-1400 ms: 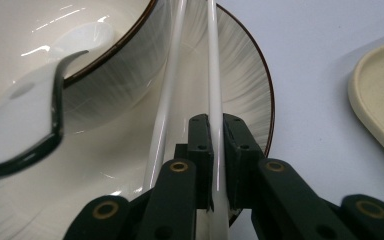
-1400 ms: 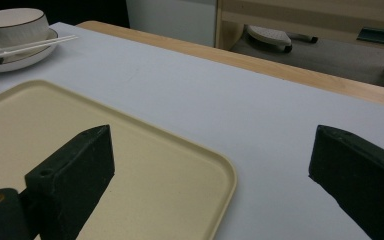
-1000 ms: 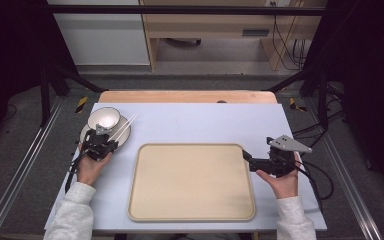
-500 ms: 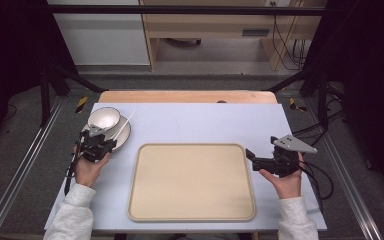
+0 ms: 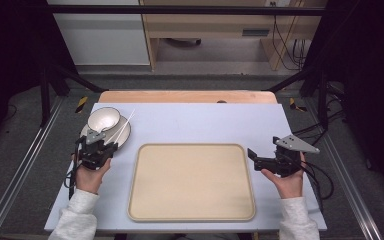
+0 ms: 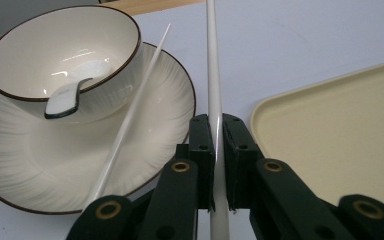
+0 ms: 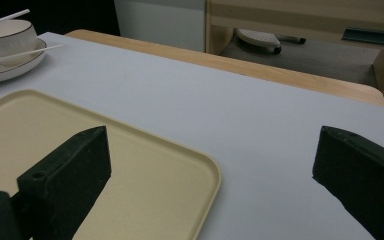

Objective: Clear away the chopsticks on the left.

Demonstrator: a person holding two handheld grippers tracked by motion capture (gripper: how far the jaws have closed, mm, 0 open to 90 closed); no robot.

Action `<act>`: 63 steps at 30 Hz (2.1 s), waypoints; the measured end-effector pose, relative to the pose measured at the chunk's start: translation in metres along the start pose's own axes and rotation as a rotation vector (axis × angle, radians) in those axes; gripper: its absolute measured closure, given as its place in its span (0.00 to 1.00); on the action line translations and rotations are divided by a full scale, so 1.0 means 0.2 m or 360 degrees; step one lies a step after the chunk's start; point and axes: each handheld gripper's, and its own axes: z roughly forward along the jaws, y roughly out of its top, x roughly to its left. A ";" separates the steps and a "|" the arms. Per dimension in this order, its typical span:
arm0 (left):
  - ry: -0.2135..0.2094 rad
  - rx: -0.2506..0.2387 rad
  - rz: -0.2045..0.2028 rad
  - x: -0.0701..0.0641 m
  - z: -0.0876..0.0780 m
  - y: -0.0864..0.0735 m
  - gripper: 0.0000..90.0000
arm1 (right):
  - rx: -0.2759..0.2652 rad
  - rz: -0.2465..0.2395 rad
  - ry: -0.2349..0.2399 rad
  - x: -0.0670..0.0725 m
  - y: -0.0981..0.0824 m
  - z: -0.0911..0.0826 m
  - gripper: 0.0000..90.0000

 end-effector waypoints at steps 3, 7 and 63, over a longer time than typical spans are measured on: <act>0.0017 -0.0036 -0.0022 -0.07 -0.04 -0.02 0.93 | 0.0006 -0.0007 0.0000 0.00 0.00 0.00 0.03; 0.0033 -0.0040 -0.0018 -0.12 -0.07 -0.03 0.93 | 0.0006 0.0002 0.0001 0.00 0.00 0.00 0.03; 0.0178 0.0013 -0.0338 -0.65 -0.03 -0.43 0.93 | 0.0055 -0.0006 0.0030 0.03 -0.02 0.04 0.04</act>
